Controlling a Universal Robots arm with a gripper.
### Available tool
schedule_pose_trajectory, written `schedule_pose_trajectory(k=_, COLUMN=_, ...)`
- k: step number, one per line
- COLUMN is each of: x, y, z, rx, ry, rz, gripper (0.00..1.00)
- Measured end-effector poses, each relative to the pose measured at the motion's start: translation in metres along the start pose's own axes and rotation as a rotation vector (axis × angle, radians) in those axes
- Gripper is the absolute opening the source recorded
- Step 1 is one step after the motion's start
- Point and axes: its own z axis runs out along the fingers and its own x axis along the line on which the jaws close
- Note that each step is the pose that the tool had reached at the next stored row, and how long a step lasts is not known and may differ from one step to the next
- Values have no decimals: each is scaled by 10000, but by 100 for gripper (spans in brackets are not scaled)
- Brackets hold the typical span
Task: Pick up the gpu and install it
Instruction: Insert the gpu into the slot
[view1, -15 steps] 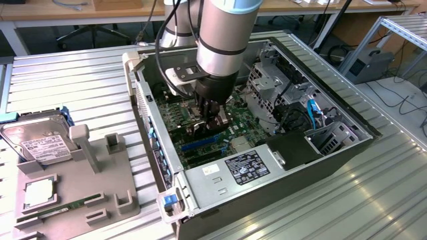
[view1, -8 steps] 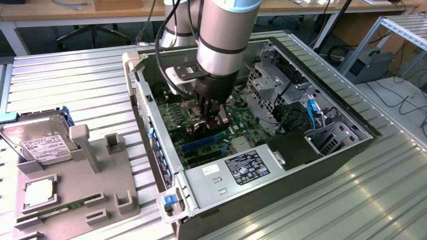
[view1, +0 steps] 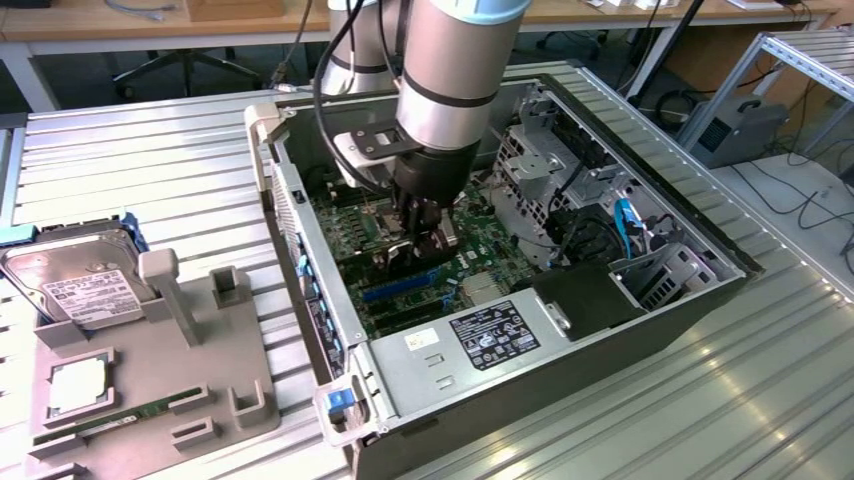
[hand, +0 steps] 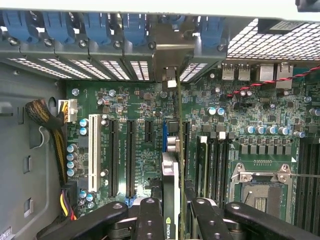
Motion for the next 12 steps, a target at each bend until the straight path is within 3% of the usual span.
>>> schedule_pose_trajectory(k=12, x=13, y=14, z=0, rx=1, ry=-1, rz=-1, gripper=27)
